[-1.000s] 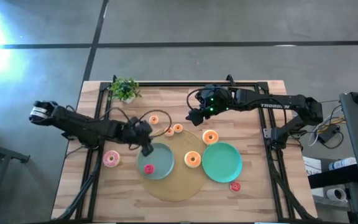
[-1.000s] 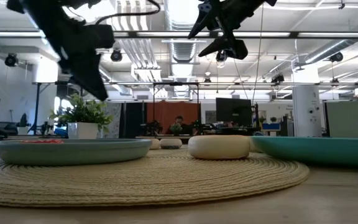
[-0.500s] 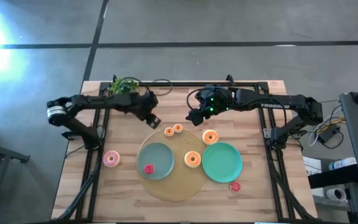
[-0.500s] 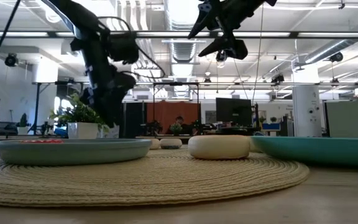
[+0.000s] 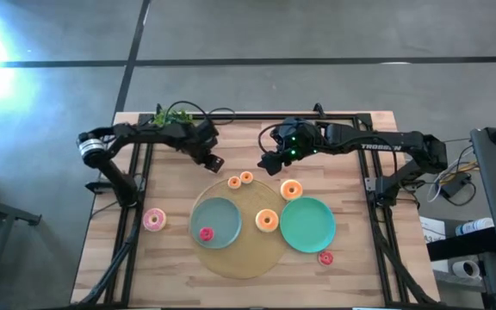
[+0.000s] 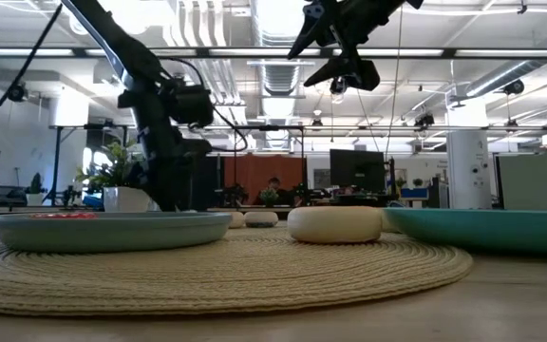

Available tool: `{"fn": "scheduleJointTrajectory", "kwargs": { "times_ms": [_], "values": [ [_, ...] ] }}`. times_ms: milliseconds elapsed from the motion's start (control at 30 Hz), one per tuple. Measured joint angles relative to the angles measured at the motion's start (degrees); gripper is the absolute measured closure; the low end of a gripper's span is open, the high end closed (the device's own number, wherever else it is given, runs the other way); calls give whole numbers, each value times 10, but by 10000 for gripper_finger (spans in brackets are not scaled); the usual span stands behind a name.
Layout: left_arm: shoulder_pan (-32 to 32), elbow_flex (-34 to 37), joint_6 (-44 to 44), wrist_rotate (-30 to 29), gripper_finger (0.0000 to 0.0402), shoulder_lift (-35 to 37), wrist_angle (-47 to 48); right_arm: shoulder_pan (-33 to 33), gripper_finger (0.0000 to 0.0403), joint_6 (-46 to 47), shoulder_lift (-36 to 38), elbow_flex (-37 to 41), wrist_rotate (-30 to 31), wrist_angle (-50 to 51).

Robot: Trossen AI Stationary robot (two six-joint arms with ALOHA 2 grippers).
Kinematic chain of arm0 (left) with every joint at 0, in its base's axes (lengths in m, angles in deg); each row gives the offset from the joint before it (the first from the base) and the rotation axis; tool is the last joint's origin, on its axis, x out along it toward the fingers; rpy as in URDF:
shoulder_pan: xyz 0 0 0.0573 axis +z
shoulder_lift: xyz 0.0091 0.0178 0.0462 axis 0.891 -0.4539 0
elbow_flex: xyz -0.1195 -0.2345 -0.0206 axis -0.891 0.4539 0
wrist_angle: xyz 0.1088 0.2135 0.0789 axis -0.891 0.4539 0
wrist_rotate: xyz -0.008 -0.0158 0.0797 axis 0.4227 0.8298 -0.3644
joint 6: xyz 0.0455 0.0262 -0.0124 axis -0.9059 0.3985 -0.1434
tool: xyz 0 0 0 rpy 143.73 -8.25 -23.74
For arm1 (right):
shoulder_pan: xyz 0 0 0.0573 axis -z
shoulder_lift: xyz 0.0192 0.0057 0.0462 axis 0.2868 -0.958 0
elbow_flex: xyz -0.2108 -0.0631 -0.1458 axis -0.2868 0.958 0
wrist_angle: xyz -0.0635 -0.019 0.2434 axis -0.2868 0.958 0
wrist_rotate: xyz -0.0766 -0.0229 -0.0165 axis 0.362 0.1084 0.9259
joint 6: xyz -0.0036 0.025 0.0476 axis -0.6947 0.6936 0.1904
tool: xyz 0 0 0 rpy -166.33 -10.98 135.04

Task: Pick & Place donuts
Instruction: Put the small yellow donut on the blue plate

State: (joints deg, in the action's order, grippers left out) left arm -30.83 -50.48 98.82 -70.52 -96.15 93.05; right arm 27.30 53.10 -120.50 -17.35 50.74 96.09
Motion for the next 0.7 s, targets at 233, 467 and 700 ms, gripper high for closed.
{"fn": "scheduleJointTrajectory", "kwargs": {
  "times_ms": [233, 467, 700],
  "values": [
    [0, 0, -13, -3, 283, -24, 0, 0, 188, -3, 0, 0, 0, 0],
    [-3, 2, -21, -21, 369, -14, -16, 0, 188, -4, 0, 0, 0, 0],
    [-6, 2, -5, 123, 400, 62, -24, -7, 188, -77, 0, 0, -1, -29]
  ]
}}
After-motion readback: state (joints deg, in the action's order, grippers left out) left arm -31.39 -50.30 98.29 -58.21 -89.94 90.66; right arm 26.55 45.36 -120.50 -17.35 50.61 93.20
